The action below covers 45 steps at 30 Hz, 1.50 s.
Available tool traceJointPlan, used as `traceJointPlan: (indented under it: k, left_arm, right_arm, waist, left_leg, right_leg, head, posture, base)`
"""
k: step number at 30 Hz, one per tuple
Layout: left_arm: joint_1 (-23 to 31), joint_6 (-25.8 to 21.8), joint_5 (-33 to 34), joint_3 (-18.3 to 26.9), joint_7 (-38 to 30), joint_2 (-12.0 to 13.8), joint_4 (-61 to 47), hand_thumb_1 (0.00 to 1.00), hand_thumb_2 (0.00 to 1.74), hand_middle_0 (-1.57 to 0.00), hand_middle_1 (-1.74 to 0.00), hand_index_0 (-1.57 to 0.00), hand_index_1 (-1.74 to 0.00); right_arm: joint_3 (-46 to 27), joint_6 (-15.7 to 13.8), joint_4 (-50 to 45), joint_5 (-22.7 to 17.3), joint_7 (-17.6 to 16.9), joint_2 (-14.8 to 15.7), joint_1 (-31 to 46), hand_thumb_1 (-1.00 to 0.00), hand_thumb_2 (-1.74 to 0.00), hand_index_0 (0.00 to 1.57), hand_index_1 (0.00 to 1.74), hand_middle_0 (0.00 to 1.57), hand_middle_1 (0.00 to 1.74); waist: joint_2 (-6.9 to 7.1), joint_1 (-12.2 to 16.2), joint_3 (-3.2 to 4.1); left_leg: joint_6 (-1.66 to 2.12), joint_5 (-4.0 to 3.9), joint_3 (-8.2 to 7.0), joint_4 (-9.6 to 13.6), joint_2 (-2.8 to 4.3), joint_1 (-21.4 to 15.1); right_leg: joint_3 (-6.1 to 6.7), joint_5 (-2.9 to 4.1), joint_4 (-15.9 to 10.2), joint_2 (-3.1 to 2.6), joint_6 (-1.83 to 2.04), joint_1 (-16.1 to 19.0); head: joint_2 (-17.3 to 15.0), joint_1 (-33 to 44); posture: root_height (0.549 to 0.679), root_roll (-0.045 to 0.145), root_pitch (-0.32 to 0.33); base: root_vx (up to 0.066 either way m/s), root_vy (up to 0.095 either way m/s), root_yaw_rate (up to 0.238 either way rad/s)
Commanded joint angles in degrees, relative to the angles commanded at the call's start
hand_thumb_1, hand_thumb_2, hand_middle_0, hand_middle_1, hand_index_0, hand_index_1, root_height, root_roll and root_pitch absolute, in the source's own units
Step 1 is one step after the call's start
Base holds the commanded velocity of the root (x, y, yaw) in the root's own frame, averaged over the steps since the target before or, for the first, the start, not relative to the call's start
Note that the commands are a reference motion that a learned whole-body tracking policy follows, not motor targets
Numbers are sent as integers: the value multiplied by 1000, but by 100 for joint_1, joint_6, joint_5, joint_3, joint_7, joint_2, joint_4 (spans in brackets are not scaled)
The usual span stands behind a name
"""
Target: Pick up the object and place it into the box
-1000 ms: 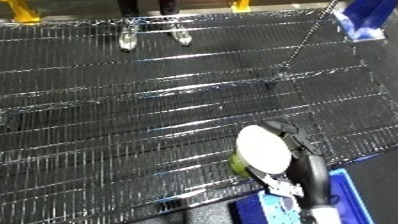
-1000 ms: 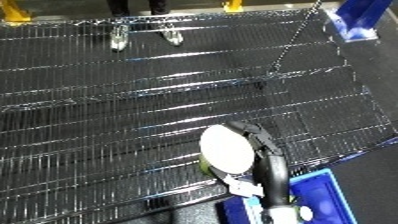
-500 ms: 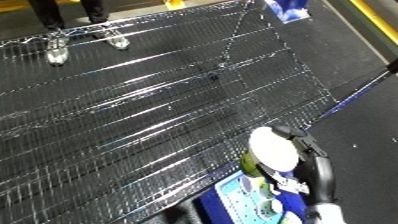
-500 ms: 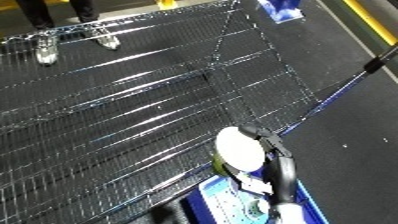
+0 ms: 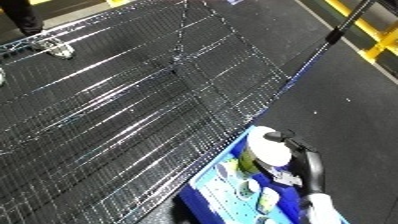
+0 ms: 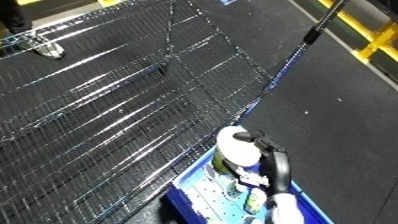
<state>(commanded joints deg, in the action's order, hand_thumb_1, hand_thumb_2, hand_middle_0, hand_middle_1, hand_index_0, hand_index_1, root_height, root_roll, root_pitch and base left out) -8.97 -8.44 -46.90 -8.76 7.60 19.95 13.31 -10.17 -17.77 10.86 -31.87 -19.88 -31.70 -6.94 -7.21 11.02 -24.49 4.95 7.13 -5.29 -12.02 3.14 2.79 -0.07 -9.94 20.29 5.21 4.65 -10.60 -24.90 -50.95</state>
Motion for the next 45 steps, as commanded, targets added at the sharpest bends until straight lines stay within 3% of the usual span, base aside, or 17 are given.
traceJointPlan:
  k: [5,16,23,29,36,45]
  left_arm:
    - [-4,-1,-26,-16,-7,-31,64,1000,1740,-1570,-1740,-1570,-1740]
    - [-27,-52,-129,-42,-59,-85,142,1000,1740,-1570,-1740,-1570,-1740]
    - [33,-28,-147,-36,-50,-99,61,1000,1740,-1570,-1740,-1570,-1740]
    - [-4,12,-92,-80,-91,-92,-35,1000,1740,-1570,-1740,-1570,-1740]
    - [-38,173,4,-63,-110,-26,-132,1000,1740,-1570,-1740,-1570,-1740]
    - [-85,427,155,17,-104,101,-192,1000,1740,-1570,-1740,-1570,-1740]
  right_arm:
    - [-46,-65,127,-70,40,27,85,0,0,0,0,0,0]
    - [-94,-28,129,-63,146,11,101,0,0,0,0,0,0]
    - [45,25,-38,143,211,80,115,0,0,0,0,0,0]
    - [353,81,-277,277,345,220,-31,0,0,0,0,0,0]
    - [723,225,-487,341,575,443,-169,0,0,0,0,0,0]
    - [1074,328,-608,362,689,746,-352,0,0,0,0,0,0]
  waist:
    - [-46,56,55]
    - [-120,85,33]
    - [-75,-12,35]
    - [44,-193,24]
    - [255,-452,13]
    - [532,-765,-15]
  left_leg:
    - [2,3,-36,62,0,-72]
    - [6,-62,-26,189,-19,-97]
    - [-1,-104,39,231,-39,-73]
    - [-27,-119,155,209,-72,-1]
    - [-62,-63,315,14,-79,85]
    - [-114,-23,521,-203,-91,199]
  right_leg:
    - [17,26,-84,16,17,43]
    - [46,47,-119,36,28,8]
    - [21,51,-137,33,16,24]
    - [-32,45,-118,13,-12,30]
    - [-156,17,-29,3,-68,107]
    - [-348,-63,138,-78,-126,231]
  head:
    - [-12,-51]
    - [-86,117]
    - [-185,537]
    - [-254,1134]
    - [-437,1997]
    - [-540,2707]
  posture:
    - [677,75,19]
    - [677,76,25]
    - [677,75,24]
    - [677,73,23]
    - [677,68,7]
    - [675,55,-14]
  base:
    - [-1,24,-47]
    - [-3,28,5]
    - [14,5,76]
    - [6,-32,110]
    - [36,-72,152]
    - [55,-81,152]
